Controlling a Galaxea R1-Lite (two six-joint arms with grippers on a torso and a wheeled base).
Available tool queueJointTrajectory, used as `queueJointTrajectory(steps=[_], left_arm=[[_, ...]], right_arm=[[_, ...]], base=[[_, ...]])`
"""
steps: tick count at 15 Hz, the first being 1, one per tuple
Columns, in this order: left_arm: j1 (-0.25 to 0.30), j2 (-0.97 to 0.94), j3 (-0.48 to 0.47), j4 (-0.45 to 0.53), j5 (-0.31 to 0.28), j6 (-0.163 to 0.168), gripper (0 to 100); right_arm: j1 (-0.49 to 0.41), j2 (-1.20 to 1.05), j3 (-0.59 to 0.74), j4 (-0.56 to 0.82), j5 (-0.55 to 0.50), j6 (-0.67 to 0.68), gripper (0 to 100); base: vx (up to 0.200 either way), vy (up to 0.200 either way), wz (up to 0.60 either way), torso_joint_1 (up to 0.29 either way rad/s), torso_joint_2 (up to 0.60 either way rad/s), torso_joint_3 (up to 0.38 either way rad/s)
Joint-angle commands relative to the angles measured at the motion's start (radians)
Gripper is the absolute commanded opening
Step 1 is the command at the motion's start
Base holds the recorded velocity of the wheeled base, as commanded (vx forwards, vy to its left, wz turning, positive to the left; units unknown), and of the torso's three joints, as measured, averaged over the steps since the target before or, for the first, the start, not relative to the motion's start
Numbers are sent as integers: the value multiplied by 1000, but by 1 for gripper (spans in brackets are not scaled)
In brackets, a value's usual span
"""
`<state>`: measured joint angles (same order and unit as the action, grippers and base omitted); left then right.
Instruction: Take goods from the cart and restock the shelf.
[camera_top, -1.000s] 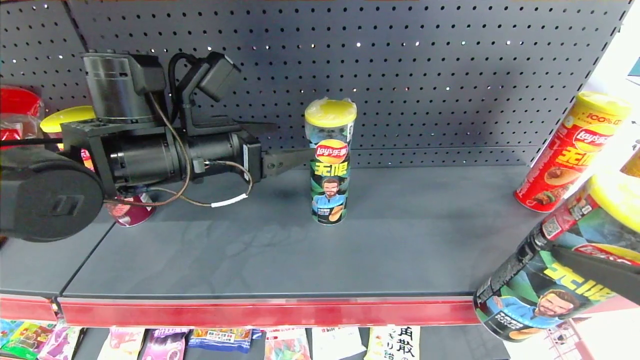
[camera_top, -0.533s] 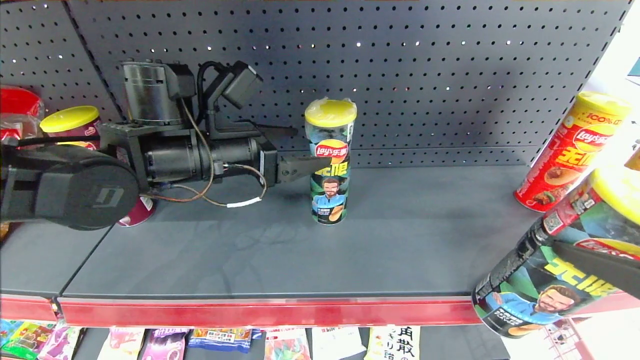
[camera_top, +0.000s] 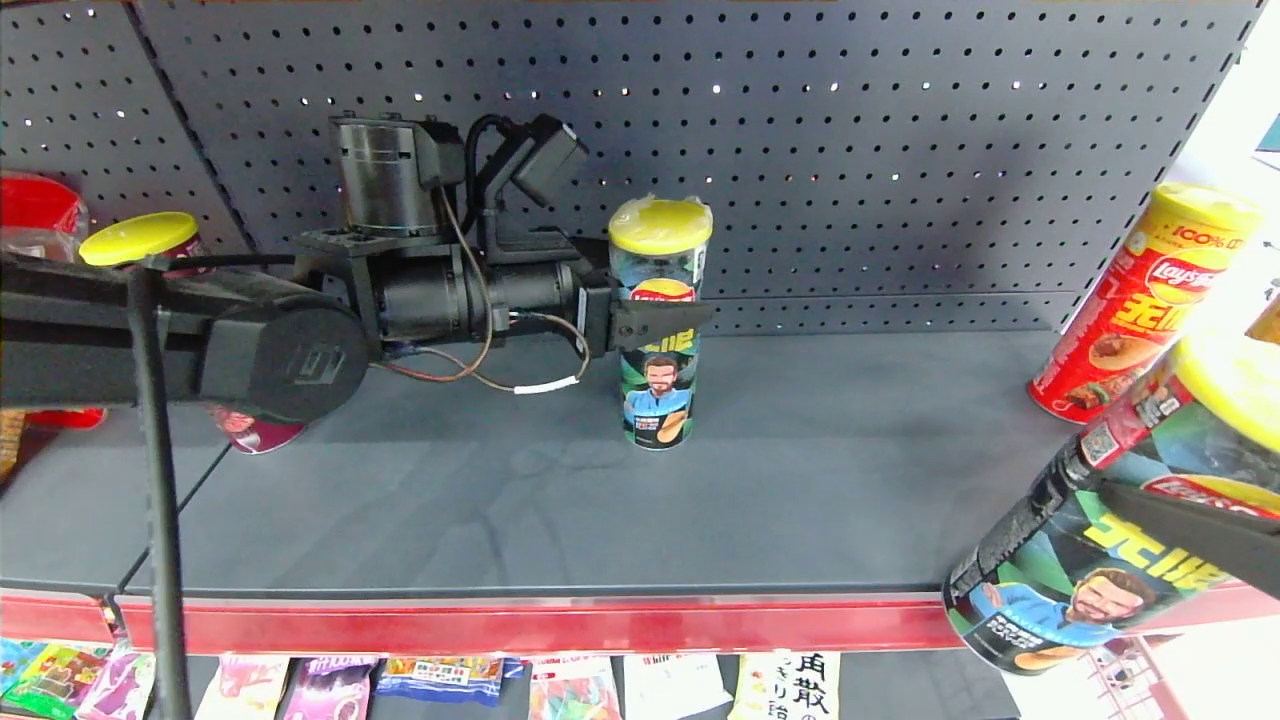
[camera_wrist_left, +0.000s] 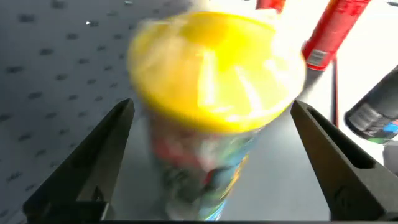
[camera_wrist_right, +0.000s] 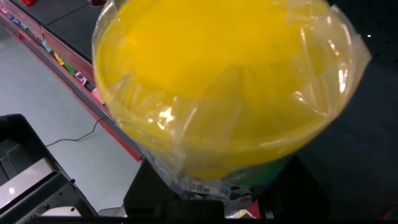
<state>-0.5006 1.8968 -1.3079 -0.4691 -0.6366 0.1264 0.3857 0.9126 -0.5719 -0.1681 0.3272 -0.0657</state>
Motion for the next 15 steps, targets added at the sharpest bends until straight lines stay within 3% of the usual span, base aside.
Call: queueJointTrajectory(steps=[1, 7, 8, 15], left_arm=[[-3, 25, -10, 0, 2, -1, 100], [-4, 67, -53, 1, 2, -2, 100], [-4, 71, -54, 1, 0, -2, 0], [-6, 38, -22, 1, -2, -11, 0]], right_arm=[[1, 11, -8, -1, 0, 0, 0], [1, 19, -9, -1, -2, 0, 0], [1, 19, -8, 1, -2, 0, 0], [1, 26, -8, -1, -2, 0, 0]], base=[[0, 0, 0, 0, 0, 0], [0, 0, 0, 0, 0, 0], [0, 0, 0, 0, 0, 0], [0, 0, 0, 0, 0, 0]])
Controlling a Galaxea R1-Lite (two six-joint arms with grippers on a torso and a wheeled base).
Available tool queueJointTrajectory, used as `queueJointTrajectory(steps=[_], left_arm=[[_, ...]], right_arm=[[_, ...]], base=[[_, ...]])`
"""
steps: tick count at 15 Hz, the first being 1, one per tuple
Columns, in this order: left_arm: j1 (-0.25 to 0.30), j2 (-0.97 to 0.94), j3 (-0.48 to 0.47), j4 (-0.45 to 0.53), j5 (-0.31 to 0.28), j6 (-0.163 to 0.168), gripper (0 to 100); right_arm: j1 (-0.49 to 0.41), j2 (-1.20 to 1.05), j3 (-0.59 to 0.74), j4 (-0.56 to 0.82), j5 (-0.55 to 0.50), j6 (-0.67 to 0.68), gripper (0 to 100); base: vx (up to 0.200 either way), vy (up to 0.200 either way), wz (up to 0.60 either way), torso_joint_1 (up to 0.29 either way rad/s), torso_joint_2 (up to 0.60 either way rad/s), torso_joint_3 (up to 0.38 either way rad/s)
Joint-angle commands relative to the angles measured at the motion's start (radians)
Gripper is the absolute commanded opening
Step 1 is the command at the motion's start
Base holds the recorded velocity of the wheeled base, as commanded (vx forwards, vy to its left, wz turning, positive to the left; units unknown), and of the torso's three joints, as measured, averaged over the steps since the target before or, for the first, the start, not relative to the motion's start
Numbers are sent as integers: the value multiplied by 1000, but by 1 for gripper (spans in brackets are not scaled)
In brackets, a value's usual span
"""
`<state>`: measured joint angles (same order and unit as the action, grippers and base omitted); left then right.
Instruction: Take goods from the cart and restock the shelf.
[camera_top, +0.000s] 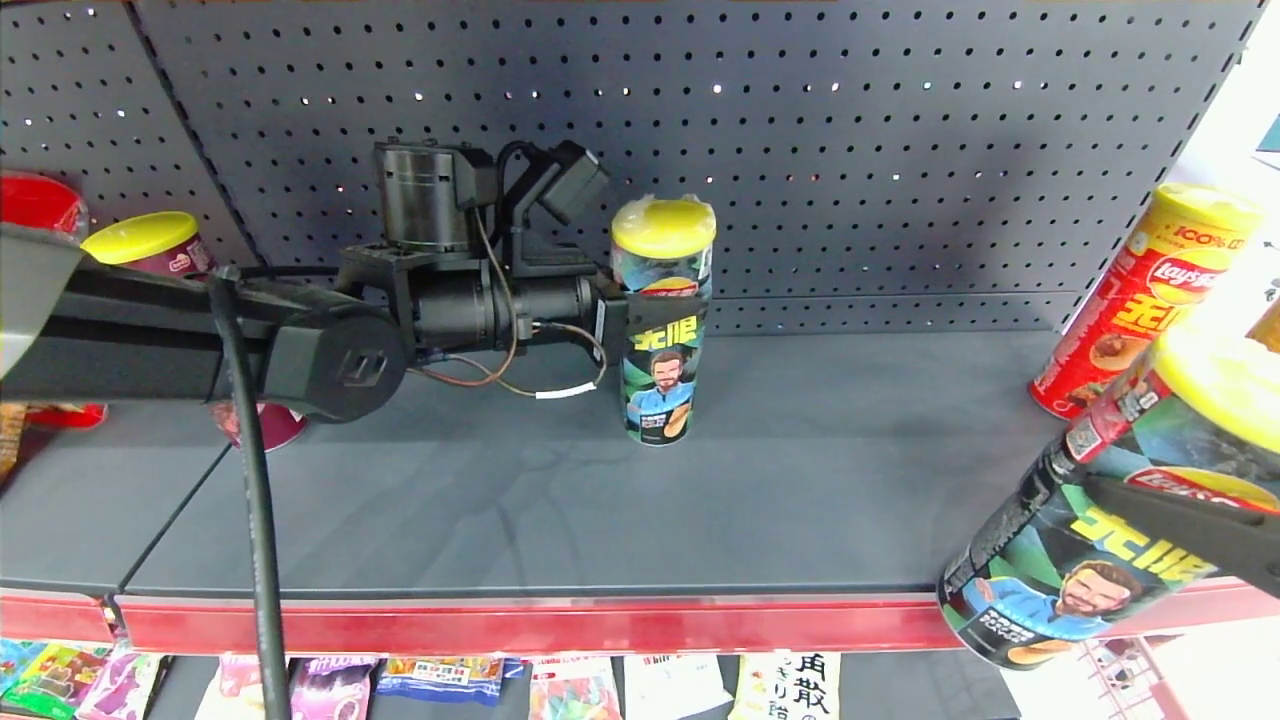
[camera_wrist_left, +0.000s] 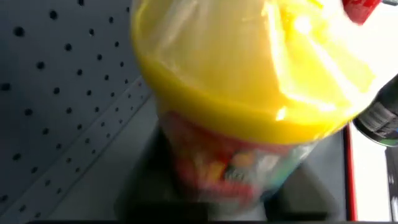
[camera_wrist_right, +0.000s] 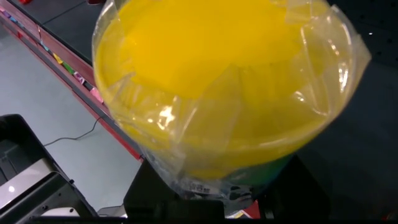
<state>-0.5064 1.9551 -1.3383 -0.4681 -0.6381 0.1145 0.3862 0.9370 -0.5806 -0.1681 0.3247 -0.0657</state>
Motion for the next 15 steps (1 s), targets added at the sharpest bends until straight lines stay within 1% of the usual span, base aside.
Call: queueJointTrajectory(steps=[1, 3, 6, 8, 10, 12, 15], left_arm=[[-1, -53, 30, 2, 0, -18, 0], [-34, -125, 67, 0, 3, -107, 0], [-49, -189, 148, -1, 11, -111, 0], [-60, -248, 261, -7, 18, -107, 0], [-93, -277, 320, -11, 41, -105, 0], [-112, -285, 349, -12, 46, -105, 0], [-132, -283, 378, -60, 48, -105, 0]], right_arm=[[0, 5, 1, -1, 1, 0, 0], [0, 9, -5, -1, 1, 0, 0], [0, 20, -16, -1, 1, -2, 0], [2, 25, -27, -1, 1, -2, 0], [2, 23, -30, -1, 2, -2, 0], [3, 23, -31, -1, 4, -2, 0], [17, 19, -31, -1, 1, 0, 0]], base=[[0, 0, 0, 0, 0, 0], [0, 0, 0, 0, 0, 0], [0, 0, 0, 0, 0, 0], [0, 0, 0, 0, 0, 0], [0, 0, 0, 0, 0, 0], [0, 0, 0, 0, 0, 0], [0, 0, 0, 0, 0, 0]])
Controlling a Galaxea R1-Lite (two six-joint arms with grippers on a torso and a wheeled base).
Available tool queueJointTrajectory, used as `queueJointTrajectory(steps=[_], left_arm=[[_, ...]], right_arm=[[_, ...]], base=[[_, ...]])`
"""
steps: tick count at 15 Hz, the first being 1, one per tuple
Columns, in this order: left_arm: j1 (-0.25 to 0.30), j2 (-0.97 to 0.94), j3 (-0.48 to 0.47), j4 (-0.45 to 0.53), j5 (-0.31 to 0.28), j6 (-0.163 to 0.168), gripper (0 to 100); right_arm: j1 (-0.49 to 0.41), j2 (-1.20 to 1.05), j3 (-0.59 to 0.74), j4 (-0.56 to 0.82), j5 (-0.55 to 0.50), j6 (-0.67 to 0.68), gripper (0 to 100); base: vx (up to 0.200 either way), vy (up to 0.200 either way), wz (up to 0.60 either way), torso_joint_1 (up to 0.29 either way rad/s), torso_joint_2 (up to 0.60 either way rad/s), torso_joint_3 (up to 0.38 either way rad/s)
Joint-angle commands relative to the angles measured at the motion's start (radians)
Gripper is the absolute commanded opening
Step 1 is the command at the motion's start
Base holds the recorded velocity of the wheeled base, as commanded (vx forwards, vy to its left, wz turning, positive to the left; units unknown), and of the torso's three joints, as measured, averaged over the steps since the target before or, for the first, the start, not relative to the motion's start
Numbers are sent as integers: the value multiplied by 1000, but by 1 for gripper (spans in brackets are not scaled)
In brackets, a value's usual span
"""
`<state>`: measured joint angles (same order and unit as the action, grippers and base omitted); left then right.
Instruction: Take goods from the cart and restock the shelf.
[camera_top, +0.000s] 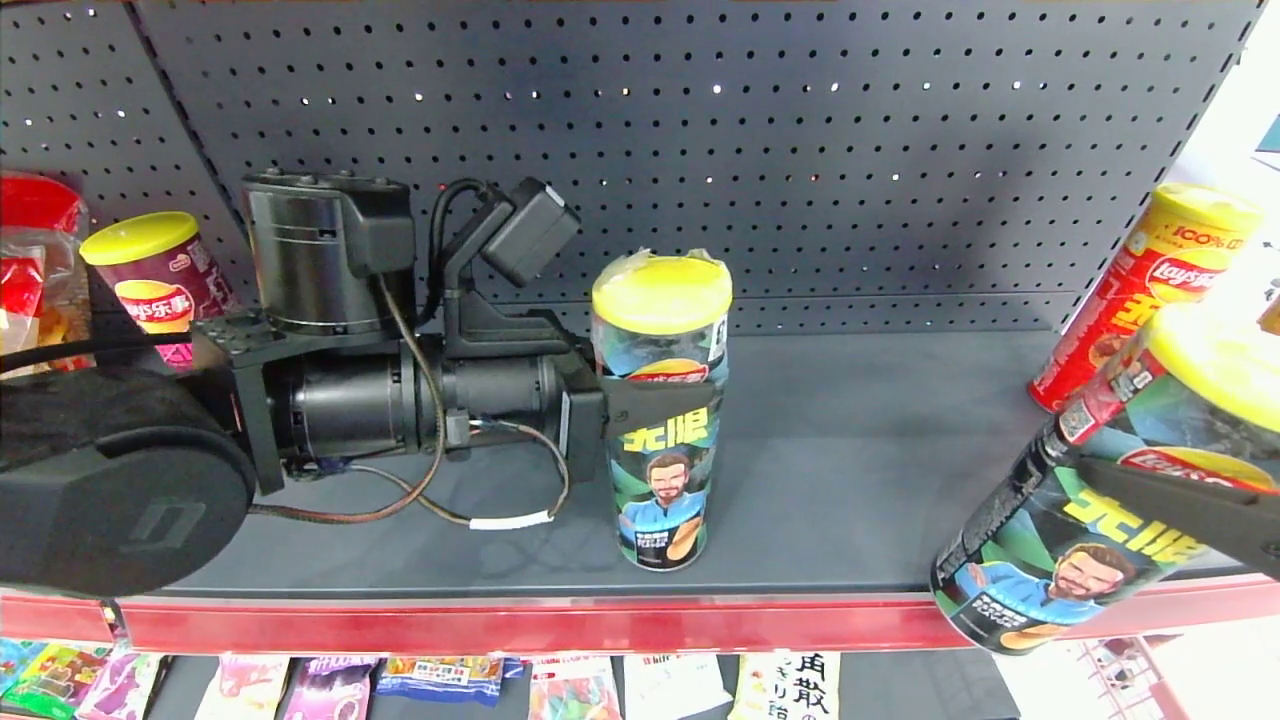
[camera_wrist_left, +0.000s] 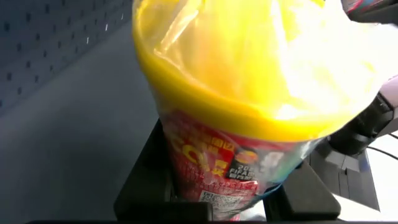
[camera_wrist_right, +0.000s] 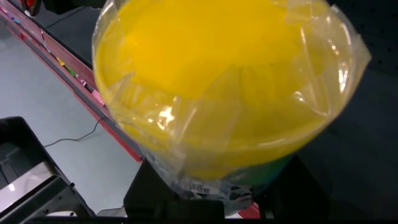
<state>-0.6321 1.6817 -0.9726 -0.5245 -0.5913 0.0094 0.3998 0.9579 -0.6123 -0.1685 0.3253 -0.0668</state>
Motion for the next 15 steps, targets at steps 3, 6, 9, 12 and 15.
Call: queueJointTrajectory(steps=[3, 6, 9, 12, 15], left_arm=[[-8, -10, 21, -3, 1, 0, 0], [-8, -2, 25, -3, 21, 9, 0], [-20, -4, 31, -3, 22, 14, 0], [-26, -2, 26, -3, 21, 12, 0], [-24, 6, 20, -5, 21, 9, 0]], right_arm=[[4, -4, 2, 0, 0, -1, 0], [4, -4, 2, 0, 0, 1, 0], [4, -4, 3, 0, 0, -1, 0], [4, -2, 3, 0, 0, -1, 0], [5, -1, 2, 0, 0, -1, 0]], base=[[0, 0, 0, 0, 0, 0], [0, 0, 0, 0, 0, 0], [0, 0, 0, 0, 0, 0], [0, 0, 0, 0, 0, 0], [0, 0, 0, 0, 0, 0]])
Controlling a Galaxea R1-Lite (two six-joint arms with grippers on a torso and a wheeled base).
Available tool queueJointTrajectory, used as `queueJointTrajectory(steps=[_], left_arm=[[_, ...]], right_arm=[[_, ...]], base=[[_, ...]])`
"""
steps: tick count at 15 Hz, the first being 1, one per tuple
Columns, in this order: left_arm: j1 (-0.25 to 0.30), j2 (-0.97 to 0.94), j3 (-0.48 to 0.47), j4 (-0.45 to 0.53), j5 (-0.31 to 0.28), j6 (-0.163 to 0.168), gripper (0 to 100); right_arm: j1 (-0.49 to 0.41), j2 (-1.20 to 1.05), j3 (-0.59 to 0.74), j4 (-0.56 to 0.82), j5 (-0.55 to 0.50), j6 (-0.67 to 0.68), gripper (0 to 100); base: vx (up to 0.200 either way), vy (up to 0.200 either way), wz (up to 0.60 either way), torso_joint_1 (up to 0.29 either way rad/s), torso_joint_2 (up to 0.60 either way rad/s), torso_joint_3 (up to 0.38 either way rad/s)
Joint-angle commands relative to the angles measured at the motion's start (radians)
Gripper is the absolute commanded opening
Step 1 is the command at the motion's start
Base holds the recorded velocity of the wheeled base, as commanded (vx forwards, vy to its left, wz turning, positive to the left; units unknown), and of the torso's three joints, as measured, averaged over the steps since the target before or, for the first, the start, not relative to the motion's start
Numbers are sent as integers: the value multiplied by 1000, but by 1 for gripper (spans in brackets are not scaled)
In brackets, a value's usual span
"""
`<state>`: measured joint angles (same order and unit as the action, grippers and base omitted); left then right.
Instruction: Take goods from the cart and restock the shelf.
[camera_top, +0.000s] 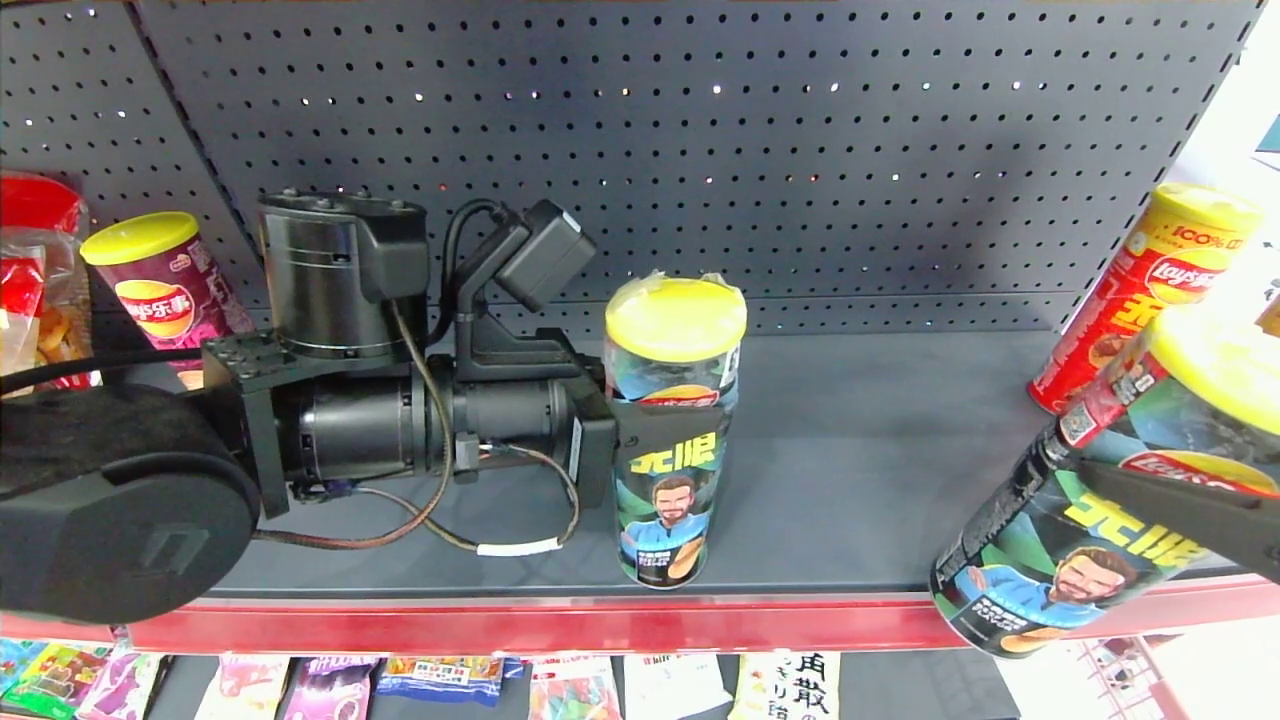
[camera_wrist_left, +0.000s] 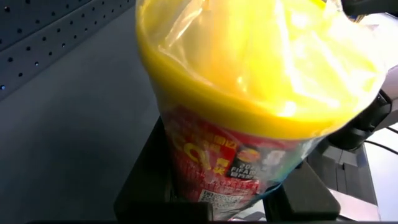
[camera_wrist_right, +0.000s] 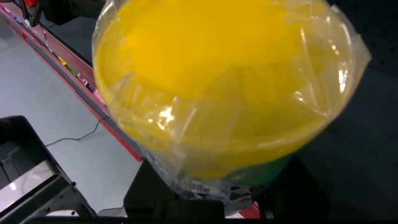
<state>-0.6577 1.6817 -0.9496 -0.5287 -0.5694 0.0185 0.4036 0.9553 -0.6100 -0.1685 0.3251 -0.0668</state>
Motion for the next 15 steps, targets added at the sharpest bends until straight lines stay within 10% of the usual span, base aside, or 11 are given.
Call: queueJointTrajectory(steps=[1, 4, 5, 15], left_arm=[[1, 9, -6, 0, 0, 0, 0], [0, 12, 2, 0, -3, 4, 0], [0, 10, 8, 0, -6, 4, 100], [32, -68, 114, -34, 2, 4, 100]], right_arm=[[1, 2, -1, 0, 0, -1, 0], [1, 3, -2, 0, 0, -1, 0], [1, 3, -4, 0, 0, -1, 0], [70, 192, -183, -2, 0, -2, 0]], base=[[0, 0, 0, 0, 0, 0], [0, 0, 0, 0, 0, 0], [0, 0, 0, 0, 0, 0], [0, 0, 0, 0, 0, 0]])
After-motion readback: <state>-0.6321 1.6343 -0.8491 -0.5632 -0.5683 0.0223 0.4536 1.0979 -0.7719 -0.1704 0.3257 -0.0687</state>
